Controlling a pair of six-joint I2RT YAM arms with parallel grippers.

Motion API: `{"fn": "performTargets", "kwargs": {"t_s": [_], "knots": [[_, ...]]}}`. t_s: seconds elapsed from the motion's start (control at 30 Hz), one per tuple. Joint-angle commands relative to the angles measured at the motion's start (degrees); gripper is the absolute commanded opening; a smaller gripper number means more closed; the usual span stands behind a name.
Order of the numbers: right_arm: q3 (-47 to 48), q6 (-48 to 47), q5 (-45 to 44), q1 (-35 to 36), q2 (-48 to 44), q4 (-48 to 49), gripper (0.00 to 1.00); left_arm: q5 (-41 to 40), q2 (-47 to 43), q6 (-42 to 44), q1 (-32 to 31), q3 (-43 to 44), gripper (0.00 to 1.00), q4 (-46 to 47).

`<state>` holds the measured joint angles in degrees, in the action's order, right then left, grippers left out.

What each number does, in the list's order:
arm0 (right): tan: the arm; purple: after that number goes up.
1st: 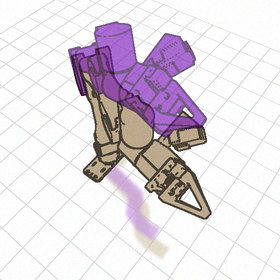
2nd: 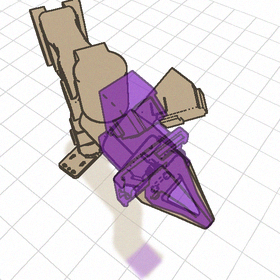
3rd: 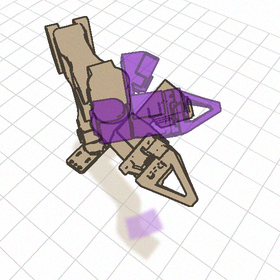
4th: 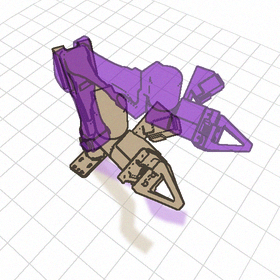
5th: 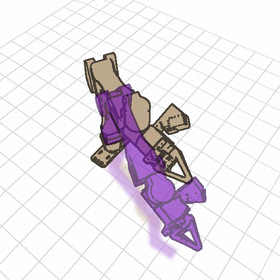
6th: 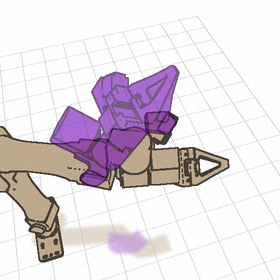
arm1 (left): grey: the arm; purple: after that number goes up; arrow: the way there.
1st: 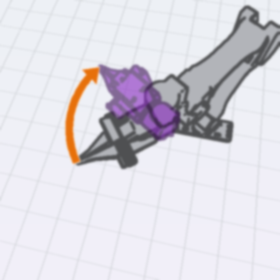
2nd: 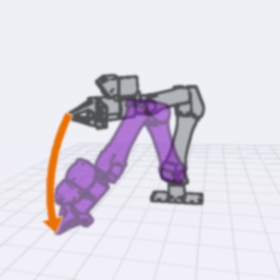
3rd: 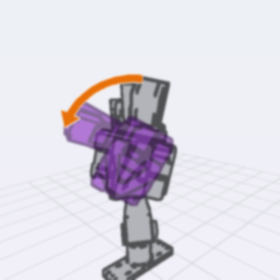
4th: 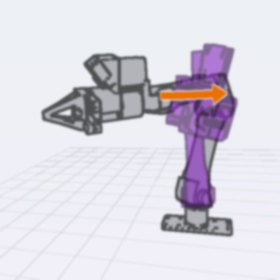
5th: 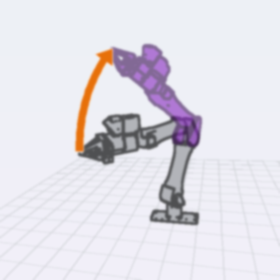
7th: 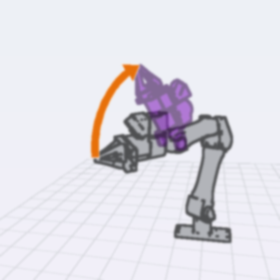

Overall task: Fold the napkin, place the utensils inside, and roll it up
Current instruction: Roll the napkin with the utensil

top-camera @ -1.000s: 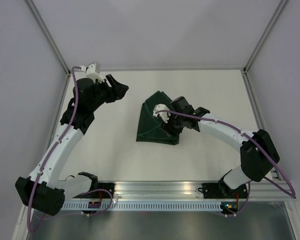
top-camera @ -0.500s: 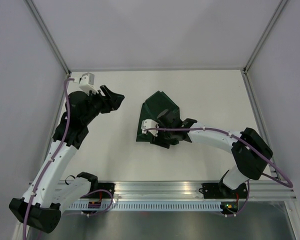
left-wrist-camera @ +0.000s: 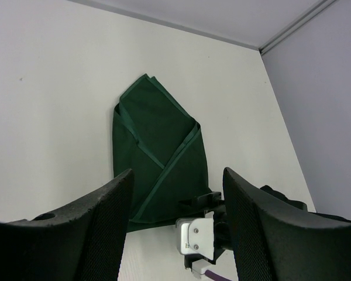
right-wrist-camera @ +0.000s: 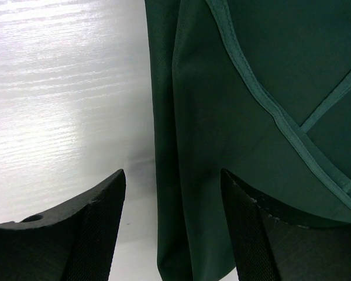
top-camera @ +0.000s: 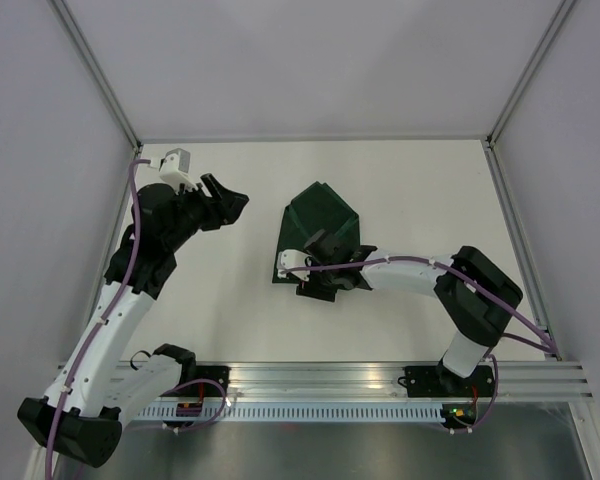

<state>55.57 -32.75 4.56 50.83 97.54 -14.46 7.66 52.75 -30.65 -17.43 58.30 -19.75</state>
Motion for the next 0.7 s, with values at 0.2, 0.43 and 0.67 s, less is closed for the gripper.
{"fn": "performTargets", "kwargs": {"t_s": [0.2,0.43,0.67], "knots": [[0.06,-2.58,-1.83,0.24,3.27,1.8,0.67,1.48,0.77,3.23,0.03,0.06,0.67,-0.47],[0.94,-3.19,-0.78,-0.47,5.38,-0.13,0.54,2.44,1.65,4.55,0.03,0.14,0.66,-0.38],[2.0,-3.19,1.86,-2.75,8.01,-2.85,0.44,3.24,2.0,5.87,0.03,0.06,0.66,-0.12]]}}
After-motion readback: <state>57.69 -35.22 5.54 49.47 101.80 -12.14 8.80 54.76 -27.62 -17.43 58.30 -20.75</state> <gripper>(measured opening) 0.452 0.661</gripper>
